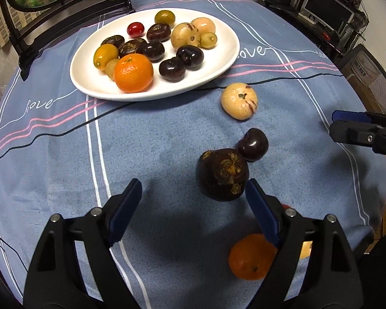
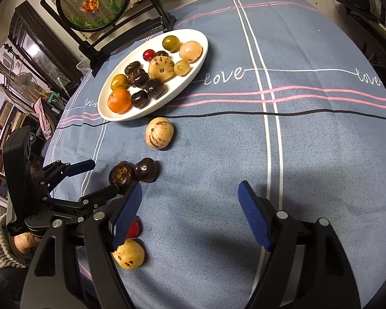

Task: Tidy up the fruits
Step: 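Move both grippers back toward the dark fruits beside the plate, then grasp the large dark brown fruit with the left gripper while the right gripper grasps the dark purple fruit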

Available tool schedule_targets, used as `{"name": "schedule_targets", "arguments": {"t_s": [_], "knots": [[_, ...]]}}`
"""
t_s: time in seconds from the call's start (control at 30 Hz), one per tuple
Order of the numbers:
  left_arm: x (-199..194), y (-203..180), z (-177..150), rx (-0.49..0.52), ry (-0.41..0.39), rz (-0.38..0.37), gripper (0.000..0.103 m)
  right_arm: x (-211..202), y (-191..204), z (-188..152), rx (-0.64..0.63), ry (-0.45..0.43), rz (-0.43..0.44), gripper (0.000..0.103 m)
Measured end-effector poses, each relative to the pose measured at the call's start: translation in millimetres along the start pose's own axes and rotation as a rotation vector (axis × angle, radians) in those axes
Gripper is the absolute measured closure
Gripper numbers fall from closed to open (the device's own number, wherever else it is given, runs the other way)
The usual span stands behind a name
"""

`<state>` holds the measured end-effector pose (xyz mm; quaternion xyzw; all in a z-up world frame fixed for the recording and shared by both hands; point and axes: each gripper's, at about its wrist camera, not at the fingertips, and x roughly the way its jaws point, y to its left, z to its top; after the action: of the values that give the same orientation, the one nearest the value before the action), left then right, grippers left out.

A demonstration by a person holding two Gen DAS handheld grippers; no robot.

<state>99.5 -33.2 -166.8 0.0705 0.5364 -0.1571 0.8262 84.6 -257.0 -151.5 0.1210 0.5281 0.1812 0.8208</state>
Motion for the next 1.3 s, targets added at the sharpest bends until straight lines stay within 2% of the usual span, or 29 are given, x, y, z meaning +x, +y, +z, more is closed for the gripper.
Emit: {"name": "schedule_targets", "arguments": {"t_s": [0.17,0.33,0.5,0.6,0.73,0.87,1.0,1.07,1.17,1.23,1.3], "knots": [[3.0,2.2,1.1,-0.008,0.004,0.004,0.018,0.6,0.0,0.2,0.000,0.006,-0.005,0.026],[3.6,8.9,0.9,-0.033,-0.001,0.016,0.013,1.5,0.4,0.4,-0.003,0.009,-0.007,0.025],[0.9,32.8,-3.8,-0.125,-0.005,0.047,0.012,2.0,0.5,0.1,-0.004,0.009,-0.005,0.026],[-1.5,42.0,-5.6,-0.166,-0.004,0.029,0.013,2.7,0.8,0.3,-0.004,0.011,-0.002,0.026],[-6.1,28.0,-1.8,-0.113,-0.028,0.001,0.013,4.4,1.9,1.1,-0.009,0.016,0.000,0.025],[2.7,5.6,5.2,-0.028,-0.007,-0.011,0.013,3.9,0.6,0.9,-0.006,0.017,-0.003,0.025],[17.0,-1.1,7.9,0.015,0.027,0.029,0.010,3.5,-2.7,0.5,0.009,0.015,-0.007,0.025],[21.2,2.9,8.2,-0.011,0.032,0.008,0.009,3.3,-3.6,0.3,0.014,0.014,-0.009,0.025],[15.1,12.2,8.3,-0.024,-0.008,0.078,0.009,4.1,-3.0,0.3,0.014,0.016,-0.009,0.025],[13.3,28.7,5.8,-0.073,-0.009,0.096,0.009,4.6,-3.1,0.2,0.013,0.018,-0.008,0.025],[10.8,52.4,0.0,-0.164,-0.006,0.093,0.009,5.0,-2.4,0.7,0.009,0.020,-0.007,0.025]]}}
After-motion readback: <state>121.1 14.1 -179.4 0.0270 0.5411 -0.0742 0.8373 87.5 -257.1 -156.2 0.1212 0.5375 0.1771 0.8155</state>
